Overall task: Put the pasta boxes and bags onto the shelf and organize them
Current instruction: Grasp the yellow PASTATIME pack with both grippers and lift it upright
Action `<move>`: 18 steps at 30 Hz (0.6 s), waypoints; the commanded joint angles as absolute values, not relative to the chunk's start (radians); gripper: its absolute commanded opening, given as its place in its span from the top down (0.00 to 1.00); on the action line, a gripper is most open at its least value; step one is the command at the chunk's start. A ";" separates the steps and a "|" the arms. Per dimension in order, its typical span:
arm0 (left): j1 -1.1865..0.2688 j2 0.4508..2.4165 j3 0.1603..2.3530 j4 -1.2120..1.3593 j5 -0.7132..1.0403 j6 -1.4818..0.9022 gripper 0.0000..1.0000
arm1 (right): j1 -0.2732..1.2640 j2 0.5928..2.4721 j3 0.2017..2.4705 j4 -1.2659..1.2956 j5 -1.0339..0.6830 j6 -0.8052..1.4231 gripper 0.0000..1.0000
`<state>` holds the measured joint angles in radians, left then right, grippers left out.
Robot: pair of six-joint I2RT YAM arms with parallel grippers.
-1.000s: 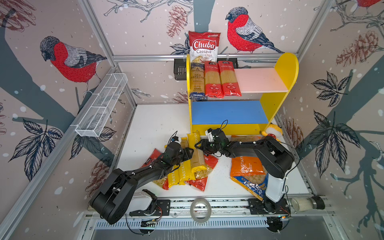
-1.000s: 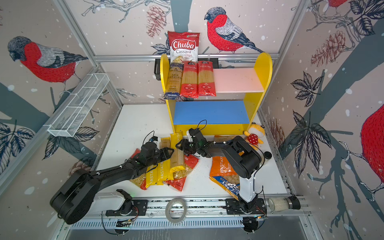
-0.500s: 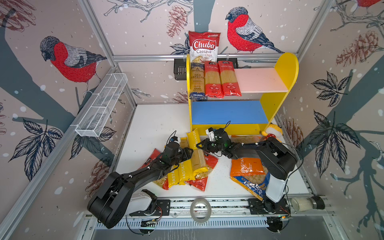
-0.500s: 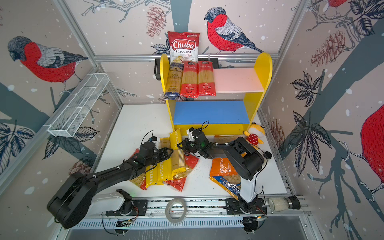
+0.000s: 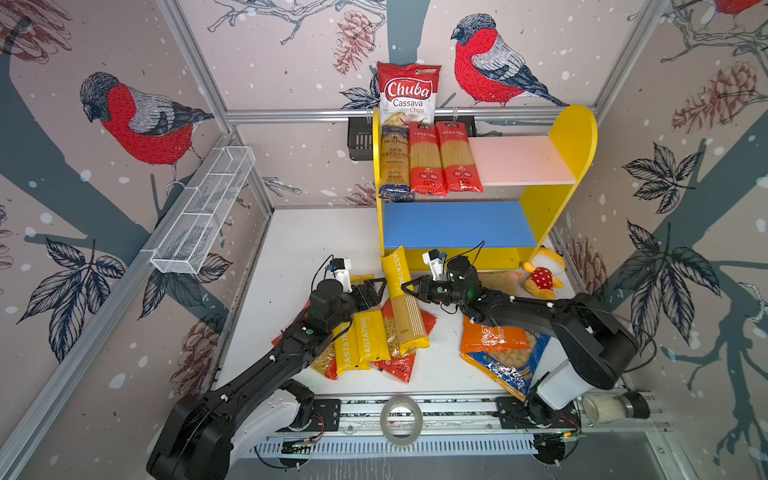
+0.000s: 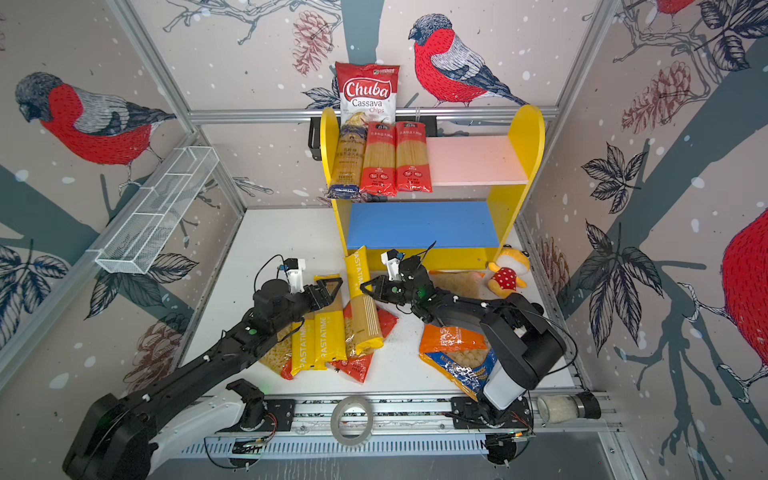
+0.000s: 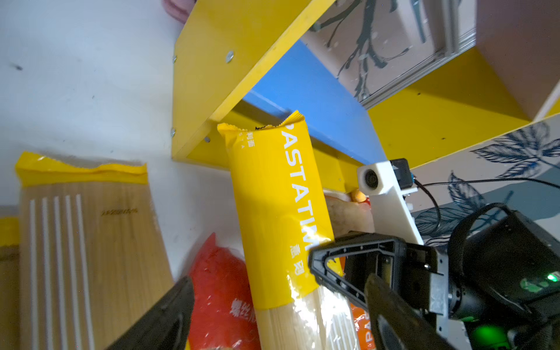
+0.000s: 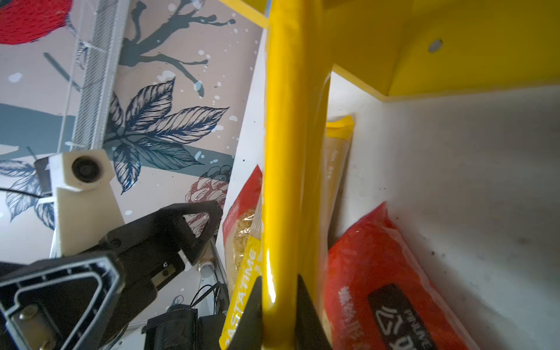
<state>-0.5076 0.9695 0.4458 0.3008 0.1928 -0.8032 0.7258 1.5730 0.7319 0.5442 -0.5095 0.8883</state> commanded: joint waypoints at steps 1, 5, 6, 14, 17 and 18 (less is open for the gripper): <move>-0.506 0.966 0.472 0.422 0.272 -0.790 0.12 | 0.717 1.482 0.713 0.709 -0.547 0.869 0.91; -0.506 0.981 0.483 0.575 0.367 -0.818 0.12 | 0.704 1.371 0.690 0.733 -0.570 0.861 0.92; -0.507 0.988 0.487 0.617 0.389 -0.825 0.12 | 0.700 1.348 0.690 0.735 -0.580 0.861 0.92; -0.519 1.082 0.542 0.796 0.491 -0.859 0.18 | 0.686 1.216 0.694 0.755 -0.669 0.853 0.93; -0.529 1.111 0.569 0.826 0.509 -0.858 0.22 | 0.686 1.194 0.695 0.756 -0.697 0.850 0.93; -0.532 1.121 0.577 0.841 0.516 -0.858 0.23 | 0.686 1.186 0.696 0.755 -0.705 0.849 0.93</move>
